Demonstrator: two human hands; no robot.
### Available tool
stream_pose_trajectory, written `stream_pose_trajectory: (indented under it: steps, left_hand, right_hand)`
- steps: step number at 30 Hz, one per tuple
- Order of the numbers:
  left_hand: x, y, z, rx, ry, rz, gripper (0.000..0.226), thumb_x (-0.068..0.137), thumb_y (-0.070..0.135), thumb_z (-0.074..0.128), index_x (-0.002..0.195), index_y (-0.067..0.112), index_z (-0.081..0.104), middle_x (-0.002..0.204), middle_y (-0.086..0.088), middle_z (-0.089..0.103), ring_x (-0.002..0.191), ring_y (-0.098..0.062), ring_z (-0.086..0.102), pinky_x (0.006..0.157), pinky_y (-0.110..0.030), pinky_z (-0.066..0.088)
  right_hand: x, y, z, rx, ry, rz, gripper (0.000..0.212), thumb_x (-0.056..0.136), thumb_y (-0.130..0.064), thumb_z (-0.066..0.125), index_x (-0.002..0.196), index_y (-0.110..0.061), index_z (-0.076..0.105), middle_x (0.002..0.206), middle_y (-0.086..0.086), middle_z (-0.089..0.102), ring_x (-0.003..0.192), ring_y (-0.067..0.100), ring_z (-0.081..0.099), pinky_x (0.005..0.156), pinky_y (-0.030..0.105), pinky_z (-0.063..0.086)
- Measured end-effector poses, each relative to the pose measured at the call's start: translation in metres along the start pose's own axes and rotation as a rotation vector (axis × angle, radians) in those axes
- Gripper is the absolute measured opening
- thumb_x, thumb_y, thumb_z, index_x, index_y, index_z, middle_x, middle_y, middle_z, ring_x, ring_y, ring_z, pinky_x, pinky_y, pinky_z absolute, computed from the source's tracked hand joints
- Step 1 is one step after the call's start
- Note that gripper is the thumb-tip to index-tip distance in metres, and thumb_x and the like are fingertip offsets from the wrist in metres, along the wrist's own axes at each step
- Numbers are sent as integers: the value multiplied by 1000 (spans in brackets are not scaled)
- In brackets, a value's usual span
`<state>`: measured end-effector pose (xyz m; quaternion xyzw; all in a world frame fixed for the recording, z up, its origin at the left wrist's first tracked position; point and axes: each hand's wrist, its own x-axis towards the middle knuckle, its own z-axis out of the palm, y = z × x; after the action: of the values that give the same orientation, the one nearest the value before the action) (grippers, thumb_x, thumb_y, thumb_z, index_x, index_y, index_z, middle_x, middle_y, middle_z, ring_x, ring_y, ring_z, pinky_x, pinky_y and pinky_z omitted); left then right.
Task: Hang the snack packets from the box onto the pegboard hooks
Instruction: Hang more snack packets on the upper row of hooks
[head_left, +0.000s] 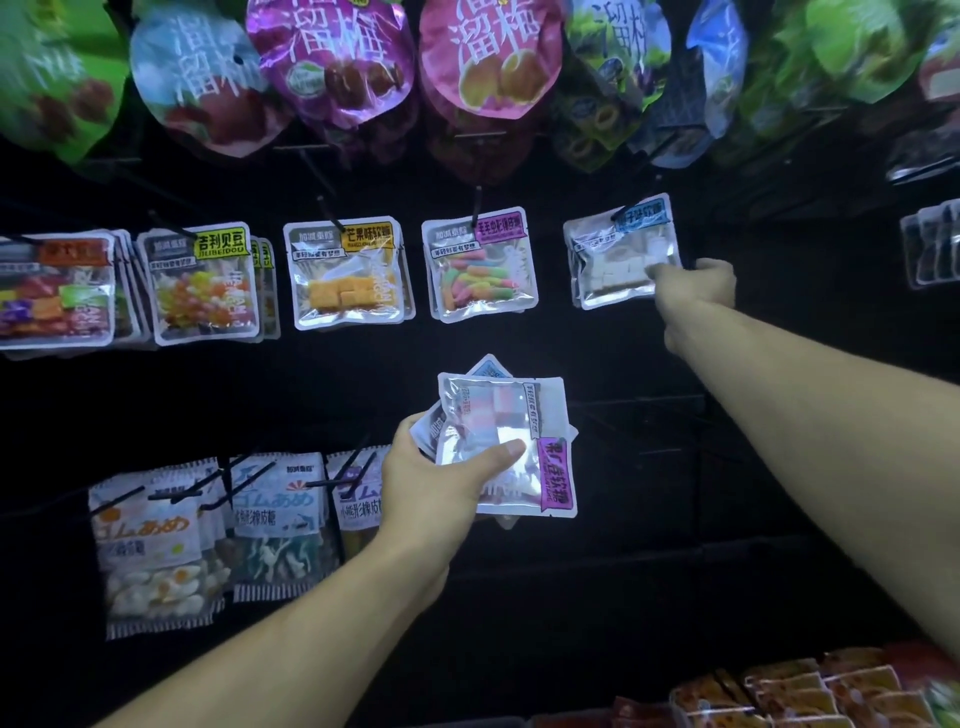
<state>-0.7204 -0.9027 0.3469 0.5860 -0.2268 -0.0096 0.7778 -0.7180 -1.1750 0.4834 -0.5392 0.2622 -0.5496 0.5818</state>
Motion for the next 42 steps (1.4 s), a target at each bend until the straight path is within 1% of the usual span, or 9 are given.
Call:
stream_pose_trajectory:
  steps: [3,5,8,11,18,22,28,36,42]
  left_hand:
    - [-4,3,-1,-22,11,19,61,76,2,93,127,15,62,105,-12,81,86,-39,81,74,-66,64]
    - [-9,8,-1,-25,23,30,61,76,3,93,127,16,62,106,-12,81,86,-37,81,70,-62,65]
    - [-13,13,-2,-48,59,34,60,76,5,94,125,17,61,107,-11,80,85,-39,80,62,-51,65]
    - [-19,17,-7,-42,83,42,65,73,12,97,126,17,61,111,-13,79,86,-43,79,63,-42,60]
    - [-37,25,-21,-39,169,0,68,70,27,100,123,29,59,106,-3,80,79,-30,81,60,-39,62]
    - [-47,25,-29,1,197,-30,63,68,50,97,115,27,63,102,-3,82,90,-37,80,82,-68,62]
    - [-62,9,-60,17,220,-109,11,102,28,71,112,23,69,94,0,83,85,-25,80,80,-52,67]
    - [-81,-25,-99,156,240,-220,12,106,13,64,112,23,66,103,-2,80,84,-22,79,63,-40,66]
    - [-79,-36,-114,153,287,-242,19,106,13,65,122,22,67,106,-3,79,88,-25,79,74,-48,66]
  right_hand:
    - [-20,2,-9,-61,9,-90,74,96,-32,68,157,-18,28,158,3,35,110,22,50,86,31,39]
    - [-45,4,-15,-70,-44,-143,67,94,-38,67,151,-22,34,152,3,43,105,20,51,88,33,41]
    - [-84,9,-24,-70,-255,-171,38,86,-50,71,114,-28,57,110,-1,68,95,22,68,84,41,57]
    - [-134,17,-41,-142,-551,-155,38,90,-54,74,88,-19,61,74,-1,62,61,15,56,56,29,46]
    - [-208,34,-75,-309,-969,-20,29,83,-47,83,84,-20,71,71,-10,71,61,11,53,53,21,44]
    - [-214,42,-75,-199,-918,72,15,87,-30,83,87,-18,73,78,-2,73,58,7,60,57,22,47]
    - [-193,47,-72,16,-755,197,18,97,-3,67,112,-10,73,104,10,80,88,26,77,71,36,62]
    - [-187,81,-70,-242,-685,115,11,99,-8,67,101,-14,75,92,5,78,81,21,73,76,35,56]
    - [-188,101,-64,-306,-704,67,10,100,-12,67,101,-17,76,94,2,78,88,20,72,76,33,54]
